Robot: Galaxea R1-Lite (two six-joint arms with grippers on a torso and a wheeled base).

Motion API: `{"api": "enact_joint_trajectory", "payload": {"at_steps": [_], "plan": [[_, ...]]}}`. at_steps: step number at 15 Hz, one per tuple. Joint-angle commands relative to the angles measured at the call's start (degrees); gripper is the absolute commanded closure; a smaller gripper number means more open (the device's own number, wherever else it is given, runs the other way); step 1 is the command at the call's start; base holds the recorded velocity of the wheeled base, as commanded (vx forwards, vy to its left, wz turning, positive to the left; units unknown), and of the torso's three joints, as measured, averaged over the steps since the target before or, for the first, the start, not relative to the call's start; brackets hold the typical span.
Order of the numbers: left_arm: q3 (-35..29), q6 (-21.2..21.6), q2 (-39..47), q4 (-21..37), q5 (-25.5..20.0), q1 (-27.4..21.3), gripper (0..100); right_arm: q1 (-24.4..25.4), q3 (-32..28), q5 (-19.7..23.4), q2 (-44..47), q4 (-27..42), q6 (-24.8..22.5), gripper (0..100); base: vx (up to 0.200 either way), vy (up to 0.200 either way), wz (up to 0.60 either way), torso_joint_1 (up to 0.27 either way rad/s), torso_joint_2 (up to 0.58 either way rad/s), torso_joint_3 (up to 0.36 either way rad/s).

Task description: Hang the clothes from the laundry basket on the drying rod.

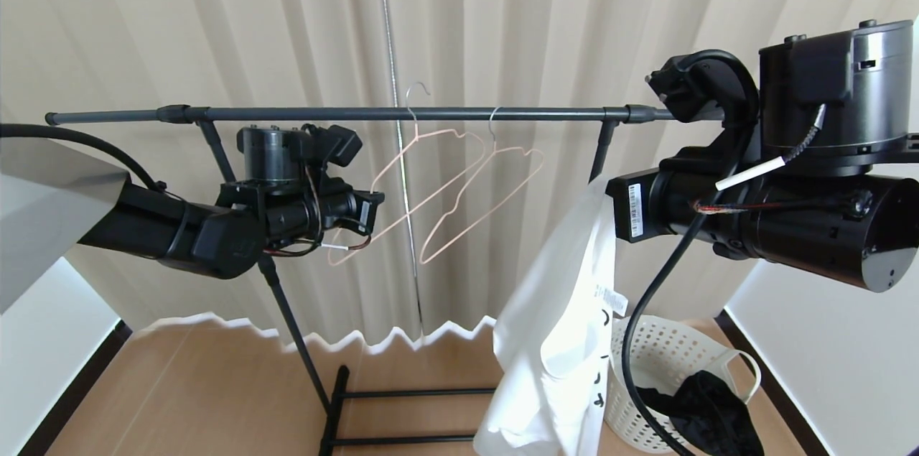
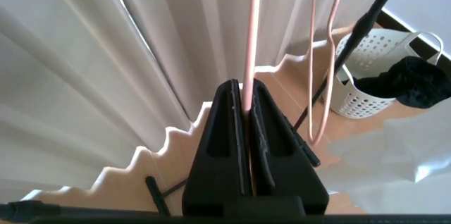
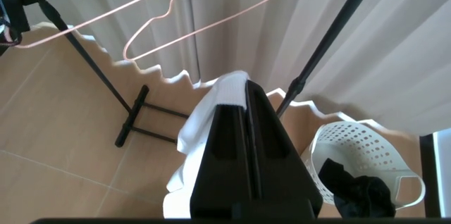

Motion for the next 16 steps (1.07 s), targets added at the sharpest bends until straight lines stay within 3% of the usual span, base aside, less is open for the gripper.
{"api": "enact_joint_trajectory", "payload": {"at_steps": [1, 3, 10, 16], "plan": [[3.02, 0.67, -3.07, -0.03, -0.06, 0.33, 100, 0.0, 0.72, -0.01, -0.69, 0.0, 0.01, 100, 0.0, 0.0, 0.0, 0.0, 0.0, 0.0], [8.12, 0.76, -5.8, -1.44, -0.14, 0.5, 100, 0.0, 0.89, -0.01, -0.86, 0.0, 0.01, 100, 0.0, 0.0, 0.0, 0.0, 0.0, 0.0], [29.65, 0.85, -14.5, -19.46, 2.23, 1.12, 100, -0.17, 0.8, 0.08, -0.86, 0.0, -0.08, 100, 0.0, 0.0, 0.0, 0.0, 0.0, 0.0], [42.14, 0.41, -23.82, -21.48, 2.05, 4.81, 100, -1.05, 0.63, 0.25, 0.01, -0.09, -0.08, 100, 0.0, 0.0, 0.0, 0.0, 0.0, 0.0]]}}
